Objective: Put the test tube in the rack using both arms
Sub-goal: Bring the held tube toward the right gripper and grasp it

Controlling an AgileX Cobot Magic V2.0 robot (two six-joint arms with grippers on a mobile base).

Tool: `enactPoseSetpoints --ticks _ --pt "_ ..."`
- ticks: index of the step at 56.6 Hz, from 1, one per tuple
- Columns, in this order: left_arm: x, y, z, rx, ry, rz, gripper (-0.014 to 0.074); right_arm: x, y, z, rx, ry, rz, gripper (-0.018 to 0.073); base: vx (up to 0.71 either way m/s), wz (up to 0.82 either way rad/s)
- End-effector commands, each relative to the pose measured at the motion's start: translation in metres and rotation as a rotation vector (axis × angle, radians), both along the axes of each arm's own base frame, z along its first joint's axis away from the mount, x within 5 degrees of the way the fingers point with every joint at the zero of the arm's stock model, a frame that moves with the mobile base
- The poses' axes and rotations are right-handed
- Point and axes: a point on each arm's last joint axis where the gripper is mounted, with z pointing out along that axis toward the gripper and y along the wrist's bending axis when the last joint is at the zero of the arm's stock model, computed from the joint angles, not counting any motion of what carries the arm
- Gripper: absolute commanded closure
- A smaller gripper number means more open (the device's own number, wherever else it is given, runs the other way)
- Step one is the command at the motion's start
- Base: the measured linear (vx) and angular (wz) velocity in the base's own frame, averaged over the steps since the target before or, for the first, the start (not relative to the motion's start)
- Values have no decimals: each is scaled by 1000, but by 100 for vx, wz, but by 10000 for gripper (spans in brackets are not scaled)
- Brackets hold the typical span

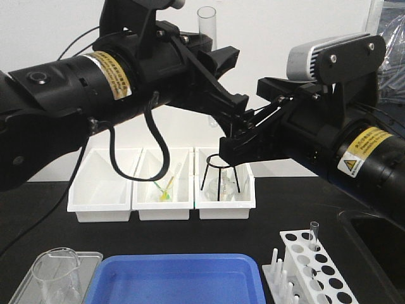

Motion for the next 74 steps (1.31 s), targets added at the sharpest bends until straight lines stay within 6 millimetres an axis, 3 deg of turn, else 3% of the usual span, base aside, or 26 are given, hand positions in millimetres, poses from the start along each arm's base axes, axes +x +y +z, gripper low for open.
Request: enactPoseSetpoints --ticks 1,22,44,53,74 --pt "-22 4 31 -100 -104 -56 604 -10 -5 27 56 -127 15 -53 0 0" --pt "-38 -14 28 -81 -74 -119 604 -10 -5 26 53 -124 14 -13 0 0" --pt "-35 -17 21 -53 -41 -109 604 -14 -7 31 68 -148 18 83 0 0" --pt "-33 -18 20 -51 -38 -110 604 -19 -10 36 76 -160 18 181 0 0" --pt "-33 -19 20 -72 -20 -117 604 -20 -10 38 86 -176 22 540 0 0"
